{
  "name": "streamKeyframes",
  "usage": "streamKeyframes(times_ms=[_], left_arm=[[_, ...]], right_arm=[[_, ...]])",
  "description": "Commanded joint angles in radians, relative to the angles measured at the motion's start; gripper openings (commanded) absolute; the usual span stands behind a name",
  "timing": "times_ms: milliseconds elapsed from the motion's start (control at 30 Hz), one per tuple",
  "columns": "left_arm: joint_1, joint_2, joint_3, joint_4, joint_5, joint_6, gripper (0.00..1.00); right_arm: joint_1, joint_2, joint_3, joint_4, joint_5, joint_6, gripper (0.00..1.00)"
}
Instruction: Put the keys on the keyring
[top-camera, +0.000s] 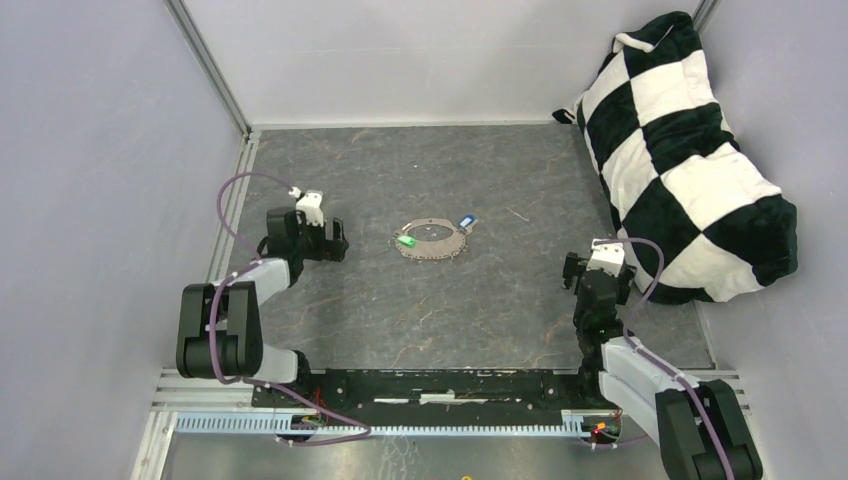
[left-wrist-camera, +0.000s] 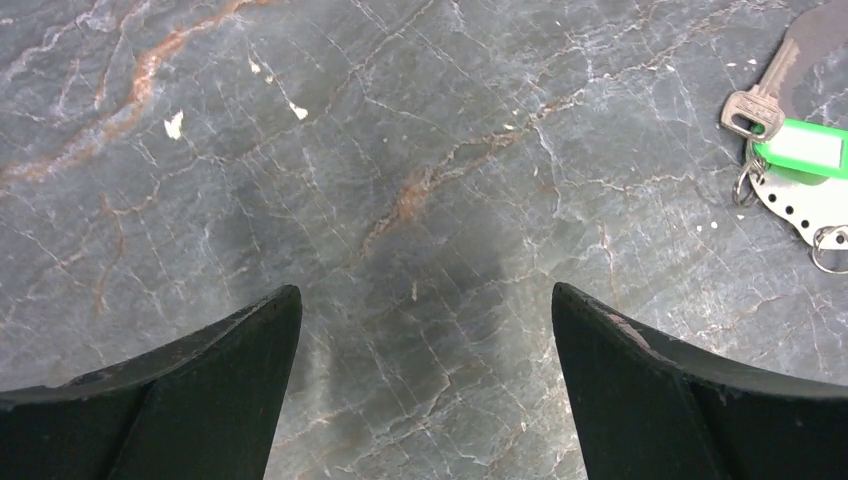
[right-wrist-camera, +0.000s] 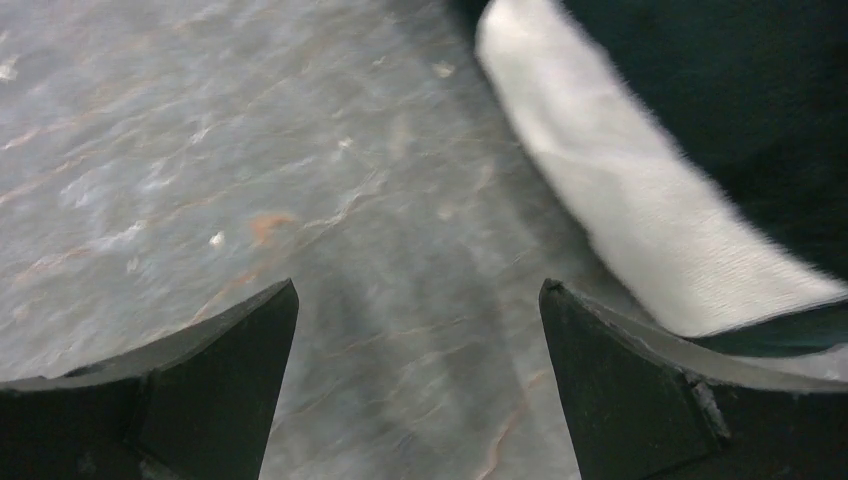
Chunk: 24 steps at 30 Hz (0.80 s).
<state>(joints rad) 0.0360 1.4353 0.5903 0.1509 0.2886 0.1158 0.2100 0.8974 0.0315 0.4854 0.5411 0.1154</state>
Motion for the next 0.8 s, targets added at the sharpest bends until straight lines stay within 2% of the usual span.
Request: streamKeyframes(times_ms=[0,100,167,233,333,433,500,567,667,700,733,767], left_arm=[[0.006,-0.075,-0.123,0.355,0.036,-0.065,1.0],[0.007,-0.076,-0.199,0.514,0.002,-0.062,1.0],[0.007,-0.065,-0.258,0.644,-0.026,-0.065,1.0],[0.008,-0.078,-0.284,0.703,-0.053,-0.075,1.0],[0.01,-0.085,-0.414,0.97,-0.068,-0.088,1.0],[0.009,0.038,-0.505,1.267,-0.048,-0.09,1.0],[0.006,0.131,-0.524,1.413,-0.043,-0.093,1.0],[0.002,0.102,-0.505,1.339,-0.046,-0.079,1.0],[0.002,0.111,-0.376,1.094,-0.082,-0.098,1.0],[0.002,0.106,-0.362,1.065,-0.092,-0.101,1.0],[0.002,0.104,-0.367,1.067,-0.096,-0.1,1.0],[0.002,0.11,-0.369,1.085,-0.095,-0.104,1.0]], right_arm=[[-0.028,0.018,-0.072,0.326,0.213,-0.066,0.98],[-0.039,0.087,-0.071,0.382,0.195,-0.068,0.98],[-0.044,0.148,-0.082,0.468,0.191,-0.098,0.98],[-0.046,0.215,-0.084,0.56,0.191,-0.137,0.98],[-0.051,0.287,-0.099,0.698,0.161,-0.181,0.98],[-0.055,0.361,-0.088,0.751,0.126,-0.183,0.98],[-0.056,0.407,-0.121,0.878,0.089,-0.219,0.98],[-0.055,0.401,-0.123,0.856,-0.003,-0.237,0.98],[-0.053,0.513,-0.135,1.028,-0.055,-0.293,0.98],[-0.057,0.474,-0.102,0.881,-0.068,-0.268,0.98],[-0.066,0.466,-0.095,0.856,-0.084,-0.26,0.98],[-0.073,0.489,-0.109,0.932,-0.093,-0.27,0.98]])
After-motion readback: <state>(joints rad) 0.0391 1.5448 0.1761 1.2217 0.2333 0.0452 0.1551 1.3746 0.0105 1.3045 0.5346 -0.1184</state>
